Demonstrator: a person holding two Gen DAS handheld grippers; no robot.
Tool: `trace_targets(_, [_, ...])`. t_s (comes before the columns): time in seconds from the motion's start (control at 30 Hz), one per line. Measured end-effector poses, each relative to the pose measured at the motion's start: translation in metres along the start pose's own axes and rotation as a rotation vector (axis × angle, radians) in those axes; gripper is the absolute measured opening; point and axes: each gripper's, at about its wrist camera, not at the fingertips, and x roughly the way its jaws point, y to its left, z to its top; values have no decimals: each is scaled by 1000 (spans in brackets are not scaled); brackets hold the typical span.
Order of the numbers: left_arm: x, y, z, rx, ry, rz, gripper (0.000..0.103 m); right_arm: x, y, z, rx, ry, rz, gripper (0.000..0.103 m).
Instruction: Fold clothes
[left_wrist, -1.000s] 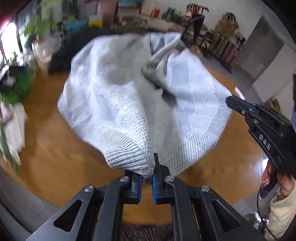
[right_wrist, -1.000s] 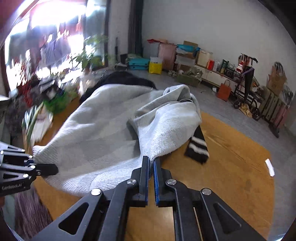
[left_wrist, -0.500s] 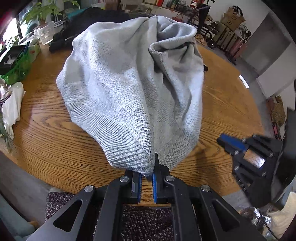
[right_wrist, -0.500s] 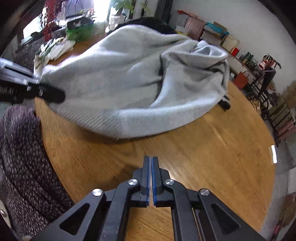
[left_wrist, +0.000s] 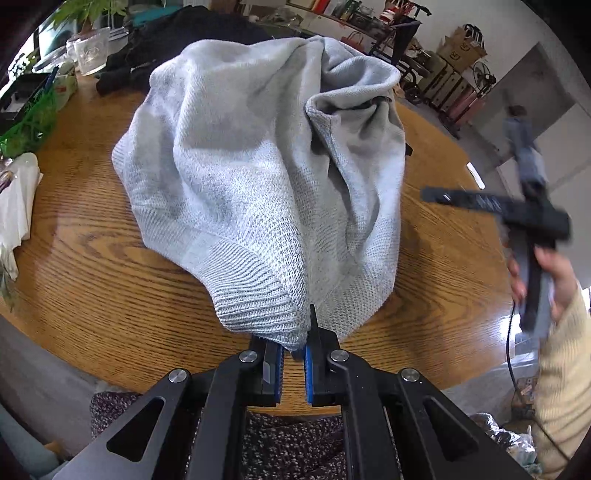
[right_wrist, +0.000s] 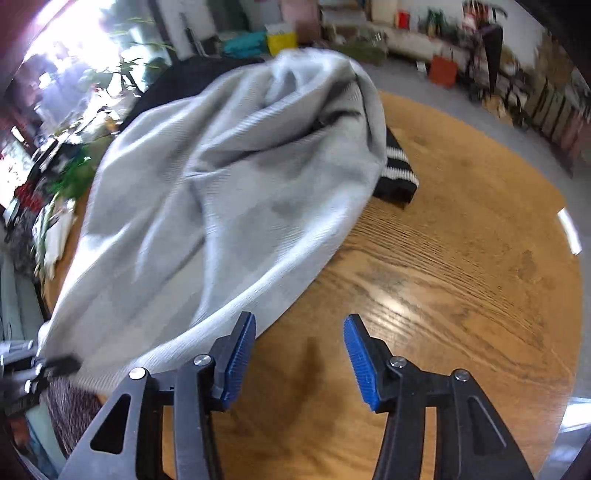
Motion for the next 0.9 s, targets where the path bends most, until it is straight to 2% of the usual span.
trace_targets(0.13, [0, 1, 1, 11, -1, -4, 8, 30, -24, 40, 115, 71, 60, 54])
trace_targets(0.27, [-2, 4, 2, 2, -1, -19, 8, 42, -38, 79, 161, 44, -20, 54])
trace_targets(0.47, [-4, 3, 3, 9, -1, -22, 8, 65, -37, 110, 156, 102, -102, 54])
trace_targets(0.5, [-4, 2, 3, 10, -1, -21, 8, 71, -34, 112, 152, 109, -101, 48])
trace_targets(0.53, [-4, 2, 3, 10, -1, -18, 8, 75, -31, 113, 152, 113, -91, 36])
trace_targets(0.57, [-5, 1, 3, 12, 0, -13, 8, 77, -28, 113, 153, 109, -76, 30])
trace_targets(0.6, [-6, 1, 2, 13, -1, -10, 8, 76, -24, 113, 147, 93, -59, 14])
trace_targets(0.63, [-7, 1, 1, 13, -2, -6, 8, 70, -20, 110, 126, 73, -54, 9])
trace_targets(0.77, [-14, 1, -3, 13, -9, 6, 8, 45, -6, 97, 42, -6, -39, 9])
trace_targets(0.9, [-17, -2, -9, 24, 1, 13, 8, -1, 2, 53, -102, -48, -122, 8])
